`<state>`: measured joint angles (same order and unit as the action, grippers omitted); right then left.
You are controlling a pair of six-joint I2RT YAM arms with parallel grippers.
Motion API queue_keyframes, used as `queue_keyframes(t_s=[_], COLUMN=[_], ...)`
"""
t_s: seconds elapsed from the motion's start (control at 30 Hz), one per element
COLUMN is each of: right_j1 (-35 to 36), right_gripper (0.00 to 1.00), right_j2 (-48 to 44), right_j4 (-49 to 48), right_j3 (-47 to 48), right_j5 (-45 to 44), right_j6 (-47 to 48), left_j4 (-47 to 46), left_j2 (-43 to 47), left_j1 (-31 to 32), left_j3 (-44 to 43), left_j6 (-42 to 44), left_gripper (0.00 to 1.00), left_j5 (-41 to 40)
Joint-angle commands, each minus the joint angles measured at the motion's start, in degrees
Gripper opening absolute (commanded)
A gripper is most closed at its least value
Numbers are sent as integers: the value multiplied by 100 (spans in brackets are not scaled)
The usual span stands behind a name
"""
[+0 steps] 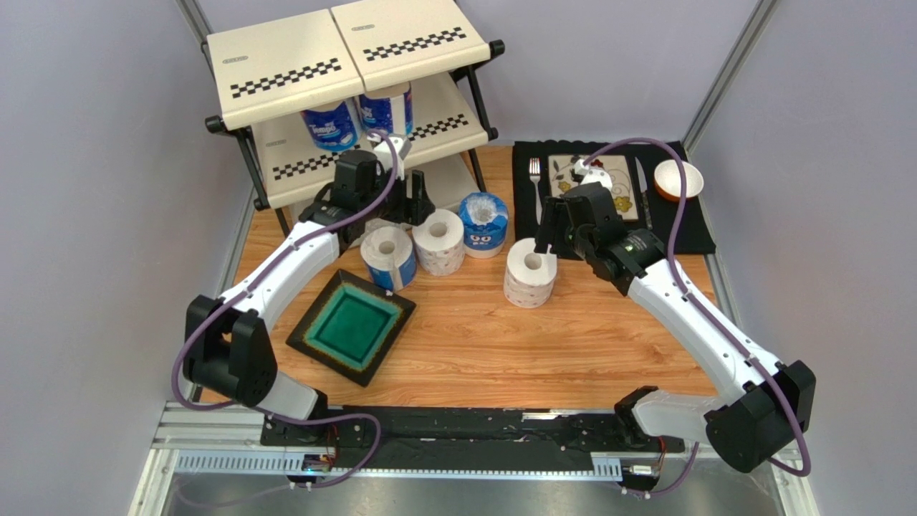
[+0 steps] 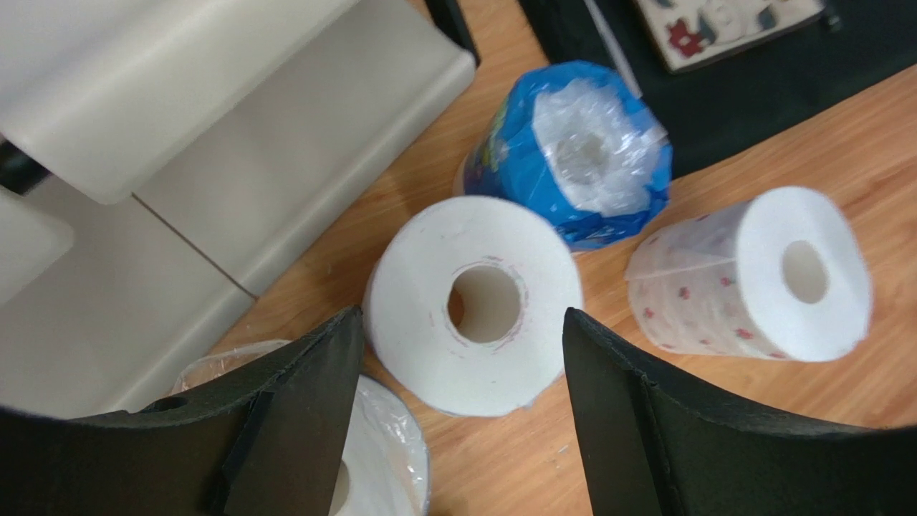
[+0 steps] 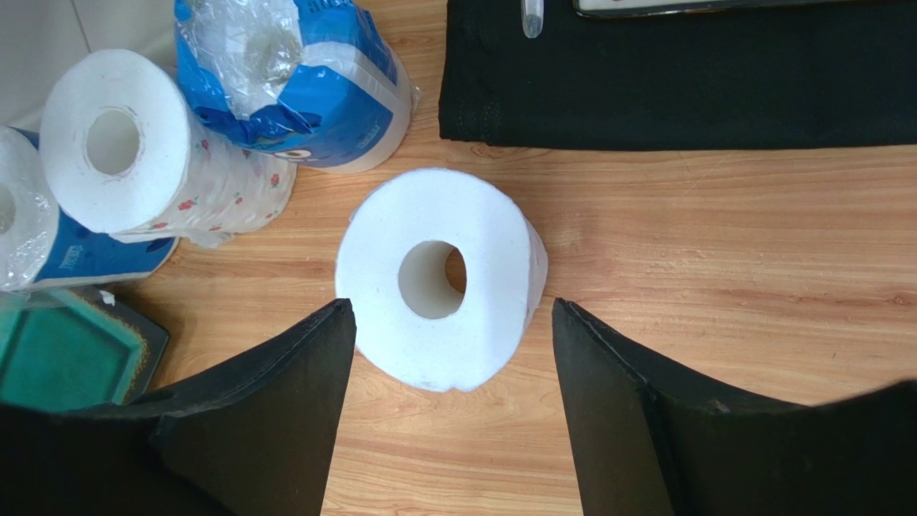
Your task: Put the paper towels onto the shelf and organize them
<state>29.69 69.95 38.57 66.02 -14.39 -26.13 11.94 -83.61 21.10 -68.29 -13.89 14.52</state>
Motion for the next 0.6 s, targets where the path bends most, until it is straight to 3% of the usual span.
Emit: queue_keyframes(t_s=[0.0, 0.07, 0.1, 0.57], right_j1=[-25, -25, -25, -43], right_gripper=[71, 71, 71, 71], right_j2=[-140, -122, -87, -8], right_j4=[-209, -244, -253, -315], right_j3=[-133, -159, -168, -177], right_j5=[32, 68, 94, 191], right_j6=[82, 82, 82, 82], left_j4=[397, 318, 291, 115], left_j2=[-269, -392, -436, -884], left_j1=[69, 69, 69, 96], left_j3=[-141, -79, -44, -35], left_j6=[712, 739, 739, 659], left_gripper=[77, 79, 89, 92], left_j5=[-546, -512, -451, -178])
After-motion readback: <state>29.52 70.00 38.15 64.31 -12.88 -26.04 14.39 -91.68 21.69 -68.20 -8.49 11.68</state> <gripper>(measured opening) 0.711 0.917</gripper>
